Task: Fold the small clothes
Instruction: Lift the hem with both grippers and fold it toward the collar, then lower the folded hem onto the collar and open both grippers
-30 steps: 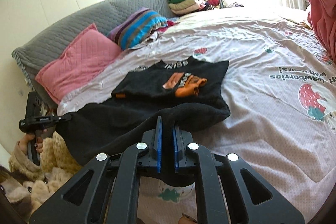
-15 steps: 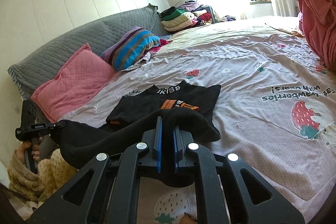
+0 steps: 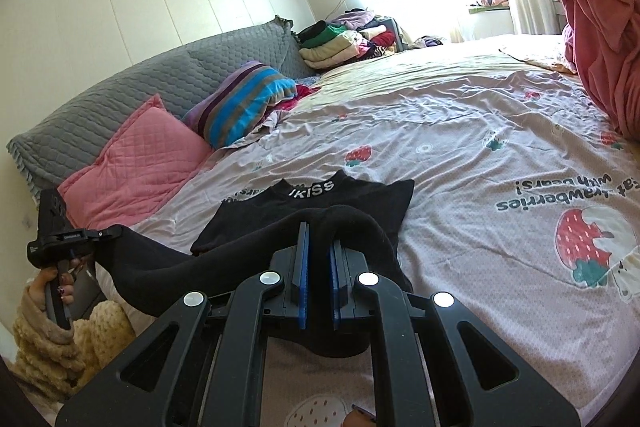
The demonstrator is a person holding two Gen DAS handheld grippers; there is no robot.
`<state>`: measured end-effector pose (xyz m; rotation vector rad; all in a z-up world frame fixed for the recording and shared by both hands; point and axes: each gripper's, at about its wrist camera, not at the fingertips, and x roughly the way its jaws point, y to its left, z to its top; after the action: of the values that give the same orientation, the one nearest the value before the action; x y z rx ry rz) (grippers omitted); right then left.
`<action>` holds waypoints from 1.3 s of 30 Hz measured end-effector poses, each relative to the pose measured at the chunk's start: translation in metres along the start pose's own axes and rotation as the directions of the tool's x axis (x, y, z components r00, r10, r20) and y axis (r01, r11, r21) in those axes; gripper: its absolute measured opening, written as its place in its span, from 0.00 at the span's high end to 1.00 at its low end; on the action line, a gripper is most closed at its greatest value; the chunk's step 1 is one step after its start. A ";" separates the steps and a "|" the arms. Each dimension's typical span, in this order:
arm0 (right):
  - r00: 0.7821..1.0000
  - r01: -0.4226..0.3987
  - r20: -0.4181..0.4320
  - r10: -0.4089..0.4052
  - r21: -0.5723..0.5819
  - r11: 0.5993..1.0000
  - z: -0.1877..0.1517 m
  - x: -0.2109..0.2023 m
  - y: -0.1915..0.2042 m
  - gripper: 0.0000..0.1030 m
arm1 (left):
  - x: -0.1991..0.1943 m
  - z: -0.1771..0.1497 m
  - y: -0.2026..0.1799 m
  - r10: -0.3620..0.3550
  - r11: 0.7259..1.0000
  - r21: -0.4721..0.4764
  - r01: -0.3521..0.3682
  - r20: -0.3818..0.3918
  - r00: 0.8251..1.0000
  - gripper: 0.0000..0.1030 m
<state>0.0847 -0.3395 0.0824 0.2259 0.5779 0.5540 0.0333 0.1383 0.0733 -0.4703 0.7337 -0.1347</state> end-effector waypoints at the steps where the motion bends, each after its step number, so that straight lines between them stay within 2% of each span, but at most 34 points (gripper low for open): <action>1: 1.000 0.003 0.001 -0.003 -0.001 1.000 0.001 0.002 0.000 0.93 | 0.001 0.001 0.000 0.000 1.000 0.000 0.000 0.001 1.000 0.97; 22: 0.999 0.051 -0.005 -0.051 0.029 0.998 0.039 0.056 -0.025 0.93 | 0.041 0.045 0.006 0.037 0.999 0.007 -0.037 0.021 0.999 0.98; 28: 0.998 0.069 -0.016 -0.068 0.031 0.997 0.047 0.080 -0.033 0.93 | 0.064 0.060 0.012 0.055 0.998 0.002 -0.055 0.006 0.998 0.98; 39: 0.990 0.116 -0.087 -0.111 0.051 0.992 0.049 0.130 -0.054 0.92 | 0.111 0.071 0.032 0.069 0.997 -0.021 -0.070 -0.051 0.996 0.98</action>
<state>0.2269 -0.3148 0.0449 0.2217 0.6844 0.4388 0.1622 0.1617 0.0365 -0.4640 0.8002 -0.0729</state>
